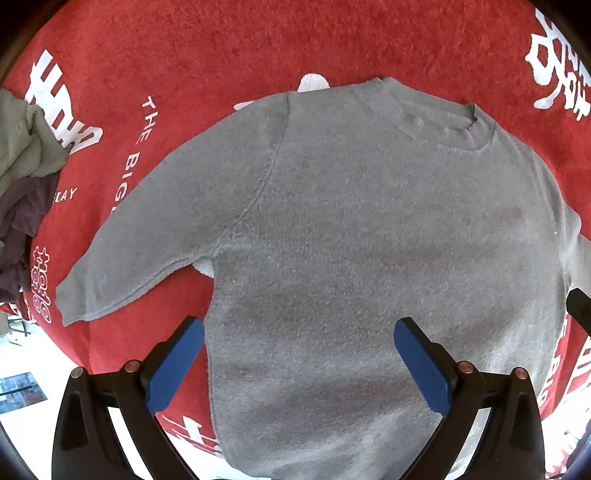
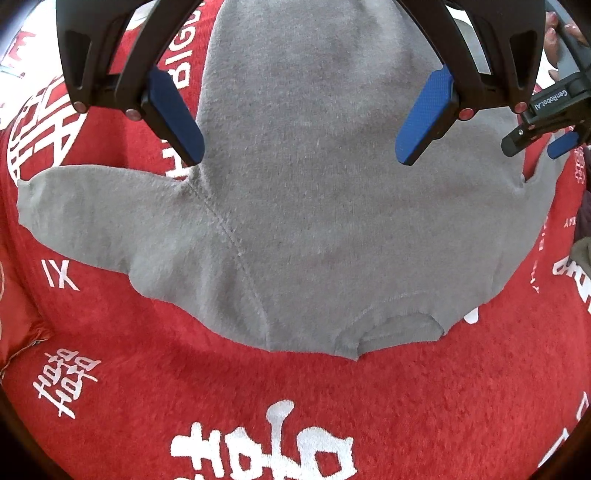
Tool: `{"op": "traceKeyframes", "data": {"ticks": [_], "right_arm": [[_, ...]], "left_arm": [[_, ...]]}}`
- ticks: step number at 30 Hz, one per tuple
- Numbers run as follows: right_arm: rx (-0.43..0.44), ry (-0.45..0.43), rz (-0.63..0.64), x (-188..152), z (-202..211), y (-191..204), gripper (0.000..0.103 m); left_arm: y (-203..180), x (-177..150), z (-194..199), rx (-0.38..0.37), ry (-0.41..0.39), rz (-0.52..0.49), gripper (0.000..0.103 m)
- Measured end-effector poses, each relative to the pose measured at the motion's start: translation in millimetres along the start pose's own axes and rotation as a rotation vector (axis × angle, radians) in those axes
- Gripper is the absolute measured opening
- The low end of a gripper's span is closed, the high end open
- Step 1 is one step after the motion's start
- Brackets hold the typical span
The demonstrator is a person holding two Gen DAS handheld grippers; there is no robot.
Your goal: Fold small clothes
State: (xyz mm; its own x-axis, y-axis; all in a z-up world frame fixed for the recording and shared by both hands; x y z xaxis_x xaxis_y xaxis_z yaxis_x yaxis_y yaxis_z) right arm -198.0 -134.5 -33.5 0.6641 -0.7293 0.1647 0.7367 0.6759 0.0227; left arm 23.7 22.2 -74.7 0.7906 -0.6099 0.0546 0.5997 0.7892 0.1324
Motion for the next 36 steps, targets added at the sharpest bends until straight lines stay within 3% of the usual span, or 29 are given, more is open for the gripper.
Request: {"op": "traceKeyframes", "data": {"ticks": [13,36], "right_arm": [[-0.021,0.013,0.008,0,-4,0,0.103],[-0.106,0.163,0.06,-7,-40,1,0.103]], "left_arm": [[-7,-4,3,0.007,-0.003,-0.02,0.103],[-7,-7,-8,0.014,0.038,-0.039,0.103]]}}
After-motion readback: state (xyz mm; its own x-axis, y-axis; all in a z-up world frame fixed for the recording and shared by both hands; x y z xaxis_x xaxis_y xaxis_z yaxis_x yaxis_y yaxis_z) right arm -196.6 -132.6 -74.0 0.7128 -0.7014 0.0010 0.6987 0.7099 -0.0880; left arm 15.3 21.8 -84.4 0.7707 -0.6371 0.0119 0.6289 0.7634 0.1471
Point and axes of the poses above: each gripper's, at about its wrist camera, not at the fingertips, and z roughly against the way its jaws point, y to its left, x to its top, the point moved 4 cm from there along -z, roughly the way its jaws point, and after that the axes turned 5 degrees about z, right-handed, at the moved point
